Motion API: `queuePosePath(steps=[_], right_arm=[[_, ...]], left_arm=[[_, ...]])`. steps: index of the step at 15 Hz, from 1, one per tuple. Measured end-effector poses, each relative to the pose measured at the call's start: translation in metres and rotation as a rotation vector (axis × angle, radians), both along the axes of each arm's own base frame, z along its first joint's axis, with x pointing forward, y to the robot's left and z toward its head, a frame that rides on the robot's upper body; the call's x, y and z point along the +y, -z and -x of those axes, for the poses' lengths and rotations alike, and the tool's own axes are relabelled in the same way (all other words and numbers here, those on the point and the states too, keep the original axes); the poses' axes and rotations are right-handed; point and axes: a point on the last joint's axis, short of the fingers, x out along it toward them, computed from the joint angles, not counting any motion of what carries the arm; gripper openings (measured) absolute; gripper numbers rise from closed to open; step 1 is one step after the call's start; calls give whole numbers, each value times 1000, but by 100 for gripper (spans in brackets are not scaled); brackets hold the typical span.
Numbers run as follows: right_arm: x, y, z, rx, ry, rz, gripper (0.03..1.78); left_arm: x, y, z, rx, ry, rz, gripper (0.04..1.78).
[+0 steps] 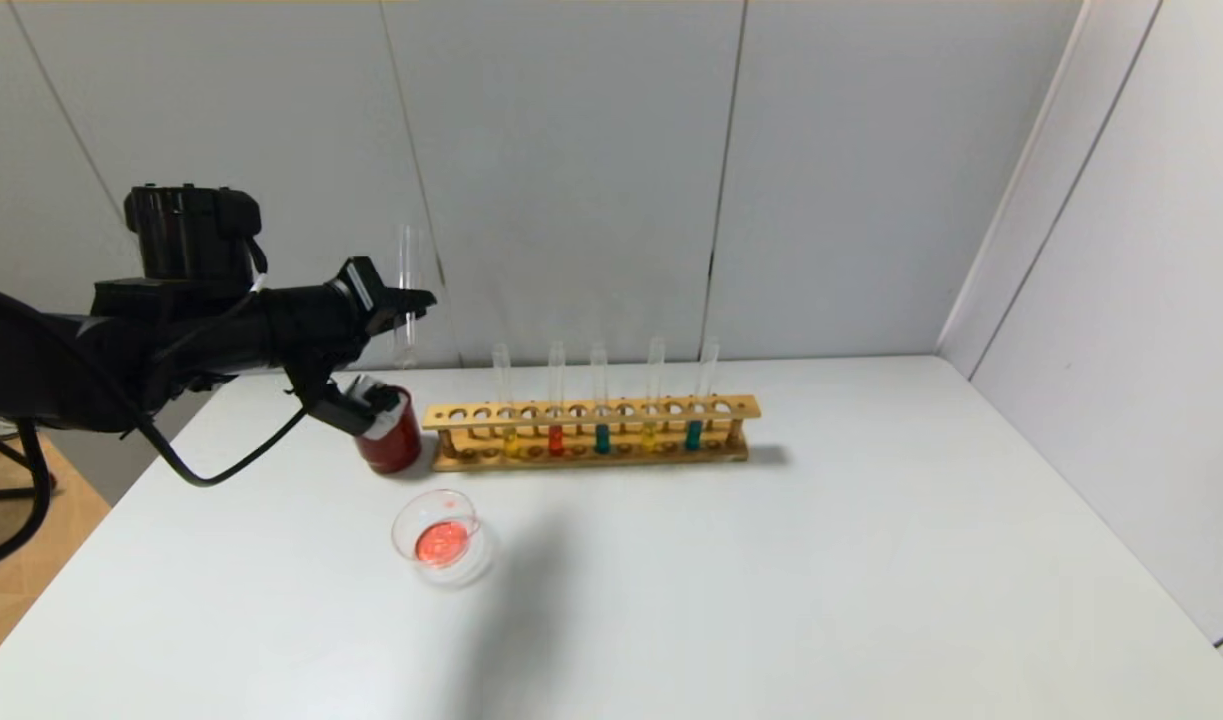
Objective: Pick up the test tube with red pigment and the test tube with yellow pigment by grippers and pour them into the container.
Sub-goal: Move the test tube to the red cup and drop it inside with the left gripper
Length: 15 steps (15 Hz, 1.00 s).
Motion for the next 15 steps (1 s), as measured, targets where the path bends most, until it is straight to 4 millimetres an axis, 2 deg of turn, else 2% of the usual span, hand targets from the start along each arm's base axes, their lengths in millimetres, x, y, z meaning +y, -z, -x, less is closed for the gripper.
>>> queuePosePath(steps=[4, 6, 12, 14, 15], right_arm=[[0, 0, 0, 0, 0, 0, 175], [0, 0, 0, 0, 0, 0, 175], [0, 0, 0, 0, 0, 0, 175], [0, 0, 0, 0, 0, 0, 175], [0, 0, 0, 0, 0, 0, 175]], left_arm=[[12, -25, 10, 219, -260, 356, 33], [15, -46, 15, 341, -368, 532, 33], [18, -122, 22, 641, -543, 1125, 33], [20, -138, 21, 765, -580, 1324, 33], [22, -138, 18, 859, -595, 1419, 33]])
